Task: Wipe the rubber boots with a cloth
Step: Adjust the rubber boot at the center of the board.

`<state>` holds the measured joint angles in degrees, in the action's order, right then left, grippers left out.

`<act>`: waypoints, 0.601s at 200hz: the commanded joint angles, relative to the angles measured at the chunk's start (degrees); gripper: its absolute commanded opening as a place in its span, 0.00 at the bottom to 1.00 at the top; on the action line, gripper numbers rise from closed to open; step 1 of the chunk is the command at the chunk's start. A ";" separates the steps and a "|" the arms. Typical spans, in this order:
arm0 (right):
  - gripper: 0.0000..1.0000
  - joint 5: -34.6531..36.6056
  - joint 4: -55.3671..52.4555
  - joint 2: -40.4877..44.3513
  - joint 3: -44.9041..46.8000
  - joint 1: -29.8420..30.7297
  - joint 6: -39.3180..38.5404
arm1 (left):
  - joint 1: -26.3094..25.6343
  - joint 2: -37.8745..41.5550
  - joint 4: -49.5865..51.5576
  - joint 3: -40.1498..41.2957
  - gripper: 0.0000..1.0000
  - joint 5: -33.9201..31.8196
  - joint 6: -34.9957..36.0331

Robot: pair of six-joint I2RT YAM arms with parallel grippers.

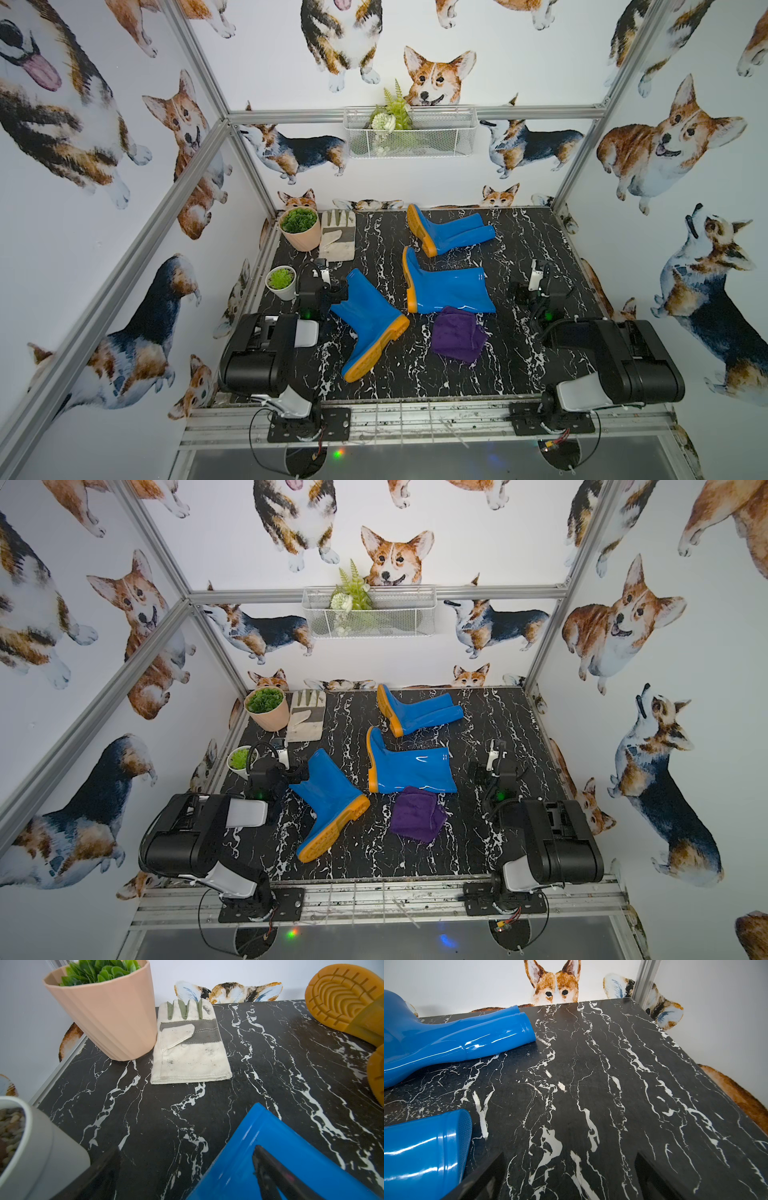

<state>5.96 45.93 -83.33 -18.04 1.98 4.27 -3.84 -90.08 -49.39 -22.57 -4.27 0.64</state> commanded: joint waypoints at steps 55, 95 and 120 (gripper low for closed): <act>0.99 0.12 2.78 -0.08 -0.39 -0.04 -1.07 | 0.13 0.17 -2.47 0.06 1.00 -0.04 0.76; 0.99 -1.41 2.63 0.28 -0.37 -1.20 -0.15 | 0.64 0.53 -2.67 0.26 1.00 2.03 0.86; 0.99 2.34 5.21 5.44 3.47 -1.22 2.09 | -1.40 6.67 14.12 -5.31 1.00 2.12 2.79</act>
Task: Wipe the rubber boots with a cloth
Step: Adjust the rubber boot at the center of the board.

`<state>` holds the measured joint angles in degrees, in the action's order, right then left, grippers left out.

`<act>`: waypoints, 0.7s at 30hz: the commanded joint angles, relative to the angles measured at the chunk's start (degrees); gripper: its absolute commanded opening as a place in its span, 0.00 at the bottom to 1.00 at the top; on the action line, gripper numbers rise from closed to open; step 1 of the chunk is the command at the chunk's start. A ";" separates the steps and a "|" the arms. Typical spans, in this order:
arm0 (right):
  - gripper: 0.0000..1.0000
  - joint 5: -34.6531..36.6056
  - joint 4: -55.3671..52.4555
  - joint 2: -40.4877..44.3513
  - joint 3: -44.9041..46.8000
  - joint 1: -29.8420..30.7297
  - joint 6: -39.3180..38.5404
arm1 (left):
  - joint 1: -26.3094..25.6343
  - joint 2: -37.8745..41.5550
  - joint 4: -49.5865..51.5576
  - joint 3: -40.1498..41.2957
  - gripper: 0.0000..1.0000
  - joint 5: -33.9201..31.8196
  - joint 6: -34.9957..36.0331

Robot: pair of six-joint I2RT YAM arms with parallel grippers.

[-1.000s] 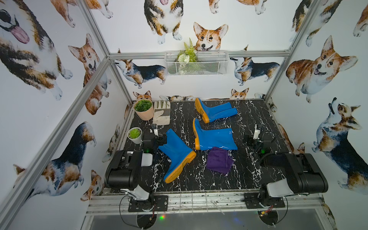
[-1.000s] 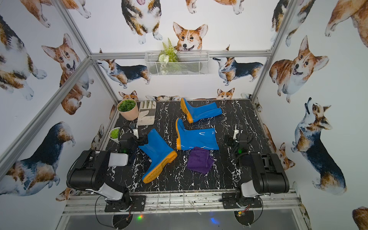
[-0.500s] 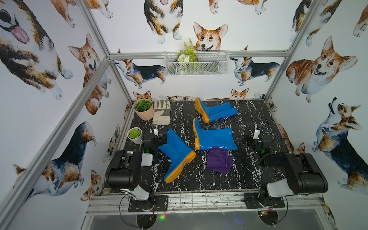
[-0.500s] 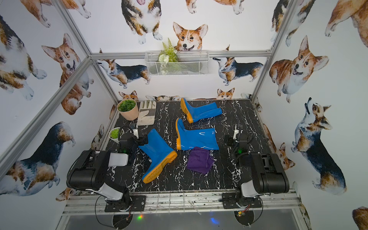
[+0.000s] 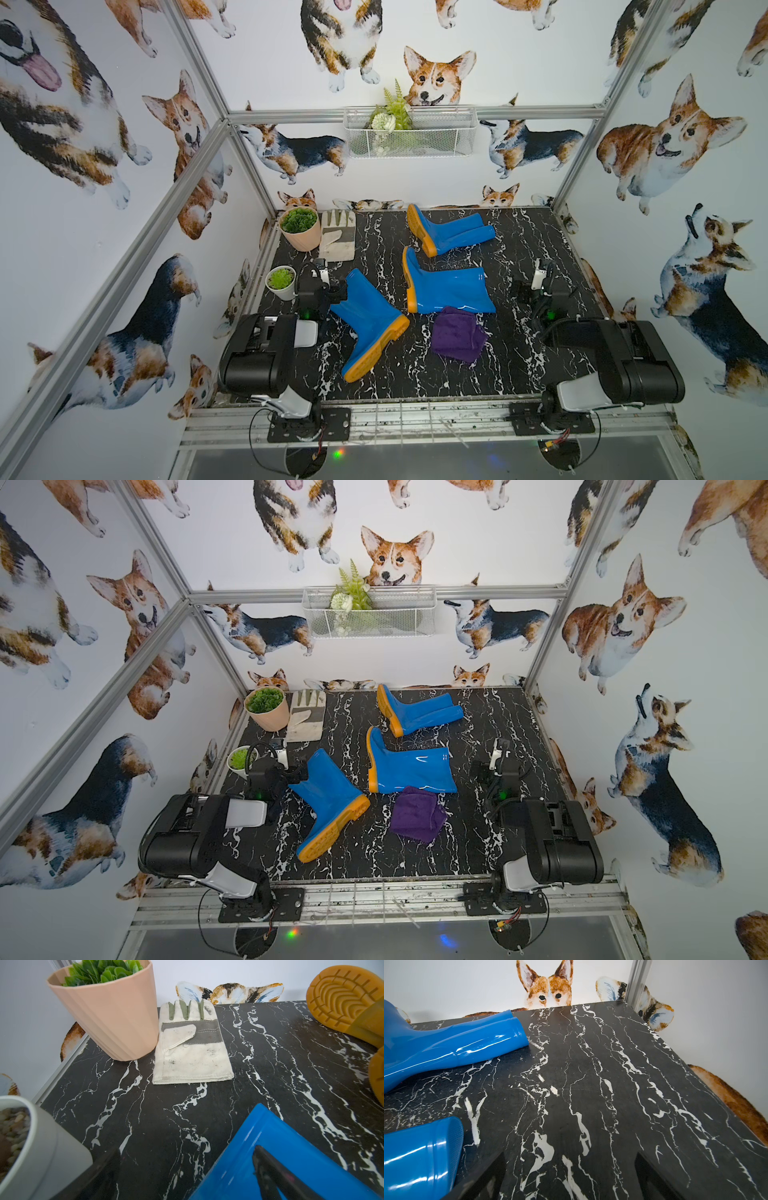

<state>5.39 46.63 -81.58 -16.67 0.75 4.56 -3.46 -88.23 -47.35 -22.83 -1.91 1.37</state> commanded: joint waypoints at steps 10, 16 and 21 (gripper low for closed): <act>0.99 10.38 -35.83 24.72 -10.67 -0.12 19.22 | -9.62 14.09 60.07 -29.48 1.00 0.33 -14.36; 0.97 0.47 -71.83 25.92 -28.32 1.26 28.03 | -30.48 18.27 73.49 -30.06 1.00 -9.61 -28.27; 0.94 16.42 -96.57 24.88 -34.41 32.78 35.43 | -53.03 24.54 84.64 -28.86 0.96 -20.94 -42.75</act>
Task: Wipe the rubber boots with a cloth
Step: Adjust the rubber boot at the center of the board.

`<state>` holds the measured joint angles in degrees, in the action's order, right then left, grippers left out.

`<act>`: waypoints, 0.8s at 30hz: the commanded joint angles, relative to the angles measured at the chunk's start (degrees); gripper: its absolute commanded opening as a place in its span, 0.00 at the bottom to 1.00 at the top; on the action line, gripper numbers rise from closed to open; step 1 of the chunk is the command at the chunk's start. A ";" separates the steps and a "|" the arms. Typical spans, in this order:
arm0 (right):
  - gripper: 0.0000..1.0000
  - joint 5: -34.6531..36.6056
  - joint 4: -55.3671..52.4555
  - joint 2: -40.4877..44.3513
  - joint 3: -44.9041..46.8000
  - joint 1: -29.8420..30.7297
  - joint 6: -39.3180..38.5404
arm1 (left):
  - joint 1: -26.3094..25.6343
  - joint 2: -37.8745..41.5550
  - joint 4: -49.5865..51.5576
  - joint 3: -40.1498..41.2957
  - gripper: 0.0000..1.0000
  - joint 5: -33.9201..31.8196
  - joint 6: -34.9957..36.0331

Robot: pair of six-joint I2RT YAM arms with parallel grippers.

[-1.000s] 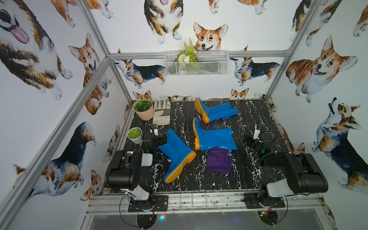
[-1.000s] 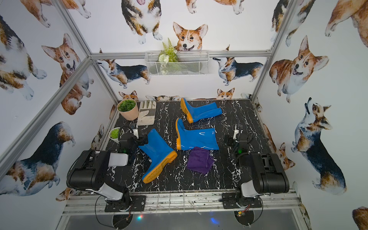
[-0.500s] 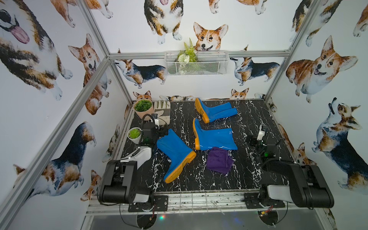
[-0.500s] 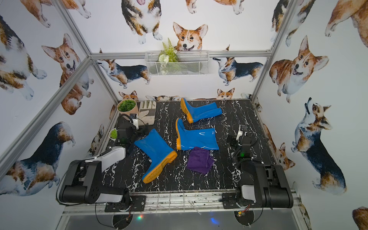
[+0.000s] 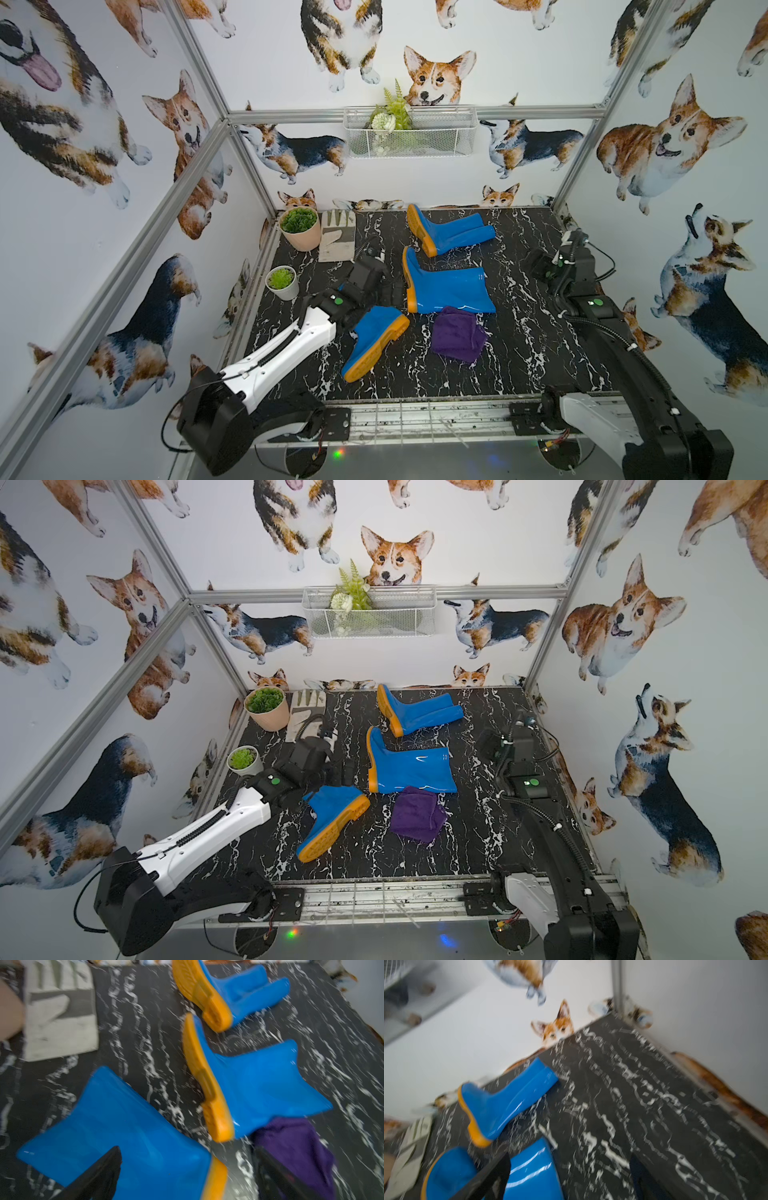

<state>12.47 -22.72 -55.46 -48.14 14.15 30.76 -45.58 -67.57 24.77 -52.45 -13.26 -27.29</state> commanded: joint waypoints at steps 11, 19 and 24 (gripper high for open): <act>1.00 5.27 -26.79 -25.54 -4.40 42.89 18.63 | -21.65 6.75 17.64 11.75 0.77 -3.18 -28.32; 0.99 -4.37 -14.54 -36.04 -2.89 39.36 12.45 | -14.45 3.48 23.33 13.98 0.77 -4.56 -25.46; 0.99 -8.44 -9.06 -39.05 -1.40 36.74 9.75 | -6.53 7.51 28.03 14.84 0.76 -5.93 -21.96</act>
<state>7.07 -39.29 -92.47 -50.85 51.11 42.46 -55.79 -62.00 43.81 -38.48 -16.45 -51.24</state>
